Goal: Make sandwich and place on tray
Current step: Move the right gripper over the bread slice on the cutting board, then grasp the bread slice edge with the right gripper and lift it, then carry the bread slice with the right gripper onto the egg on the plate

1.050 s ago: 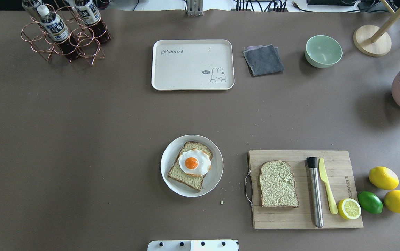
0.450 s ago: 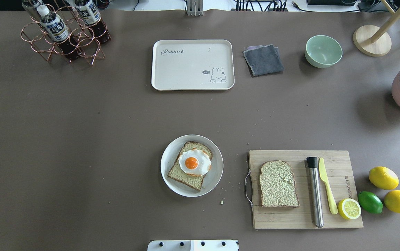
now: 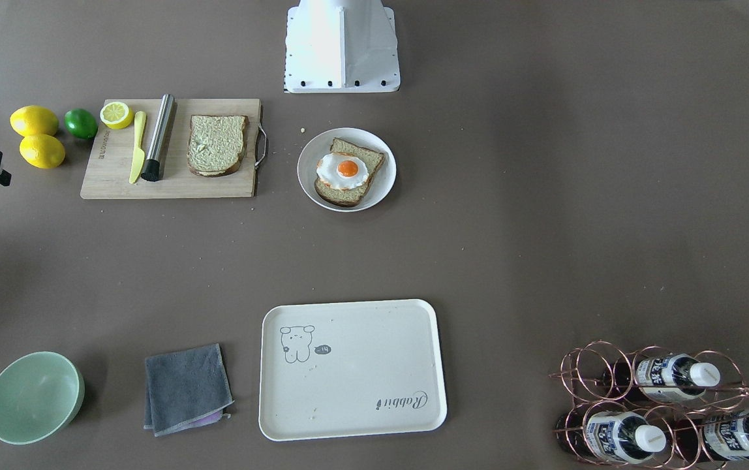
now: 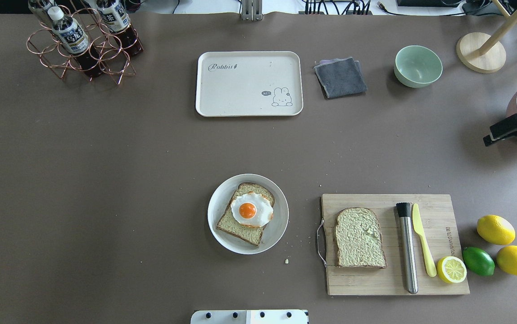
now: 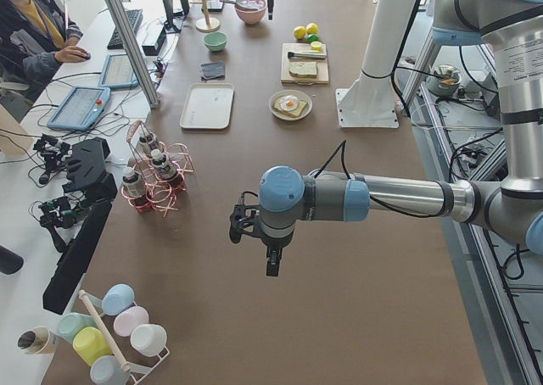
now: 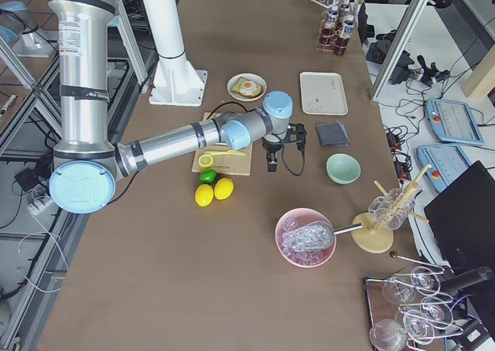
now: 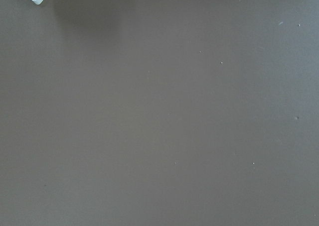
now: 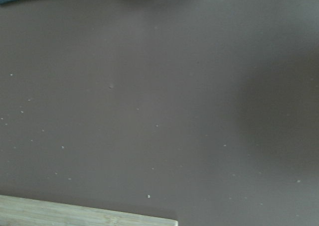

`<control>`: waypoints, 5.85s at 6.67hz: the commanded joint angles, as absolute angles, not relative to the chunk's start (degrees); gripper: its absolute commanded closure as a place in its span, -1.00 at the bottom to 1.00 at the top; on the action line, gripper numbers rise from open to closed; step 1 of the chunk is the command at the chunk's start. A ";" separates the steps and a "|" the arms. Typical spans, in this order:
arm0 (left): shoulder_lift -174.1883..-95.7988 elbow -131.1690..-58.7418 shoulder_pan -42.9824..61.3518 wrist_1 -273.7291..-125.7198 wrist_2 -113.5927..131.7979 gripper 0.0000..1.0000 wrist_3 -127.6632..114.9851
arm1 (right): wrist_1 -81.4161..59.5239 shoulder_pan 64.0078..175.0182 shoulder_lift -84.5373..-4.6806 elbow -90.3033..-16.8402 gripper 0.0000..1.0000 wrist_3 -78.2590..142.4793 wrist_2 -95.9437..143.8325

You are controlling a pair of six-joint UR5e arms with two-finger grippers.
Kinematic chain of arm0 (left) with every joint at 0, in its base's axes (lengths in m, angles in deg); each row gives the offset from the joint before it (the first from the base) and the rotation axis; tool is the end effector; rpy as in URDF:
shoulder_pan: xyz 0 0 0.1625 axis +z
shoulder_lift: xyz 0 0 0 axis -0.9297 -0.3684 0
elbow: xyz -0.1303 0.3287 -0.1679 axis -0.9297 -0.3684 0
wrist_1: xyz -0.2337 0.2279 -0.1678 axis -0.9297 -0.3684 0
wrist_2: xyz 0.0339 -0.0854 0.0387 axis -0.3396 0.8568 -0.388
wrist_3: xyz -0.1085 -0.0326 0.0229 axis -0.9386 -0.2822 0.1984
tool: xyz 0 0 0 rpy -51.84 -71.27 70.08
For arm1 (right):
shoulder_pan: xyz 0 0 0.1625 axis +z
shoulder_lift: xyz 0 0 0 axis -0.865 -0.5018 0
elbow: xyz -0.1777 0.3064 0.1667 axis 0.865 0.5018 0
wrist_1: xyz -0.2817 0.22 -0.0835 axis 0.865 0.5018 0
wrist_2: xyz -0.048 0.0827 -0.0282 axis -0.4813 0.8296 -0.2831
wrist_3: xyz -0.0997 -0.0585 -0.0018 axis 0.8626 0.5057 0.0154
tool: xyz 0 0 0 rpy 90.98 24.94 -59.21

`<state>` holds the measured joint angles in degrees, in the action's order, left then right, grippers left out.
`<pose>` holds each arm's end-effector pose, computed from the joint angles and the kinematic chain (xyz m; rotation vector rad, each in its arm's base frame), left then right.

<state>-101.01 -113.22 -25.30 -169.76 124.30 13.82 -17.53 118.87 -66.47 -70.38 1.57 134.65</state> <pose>-0.0712 -0.3408 0.5900 0.0838 0.8115 0.0370 -0.1829 -0.4078 0.4527 0.0256 -0.9636 0.0056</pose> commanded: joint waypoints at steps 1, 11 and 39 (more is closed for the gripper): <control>-102.12 -113.06 -25.22 -169.40 124.15 -0.95 12.53 | -25.54 107.82 -62.89 -70.79 -0.98 -17.85 129.26; -103.54 -113.32 -23.20 -169.49 123.97 -0.95 8.83 | -31.09 85.20 -68.59 -74.58 -0.42 -29.70 115.44; -103.01 -113.41 -23.11 -169.93 124.24 -0.95 9.45 | -18.52 80.63 -34.48 -60.51 -0.06 -56.51 104.98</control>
<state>-103.00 -113.35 -23.11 -169.93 124.24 9.45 -18.40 80.82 -34.56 -60.51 -56.57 104.97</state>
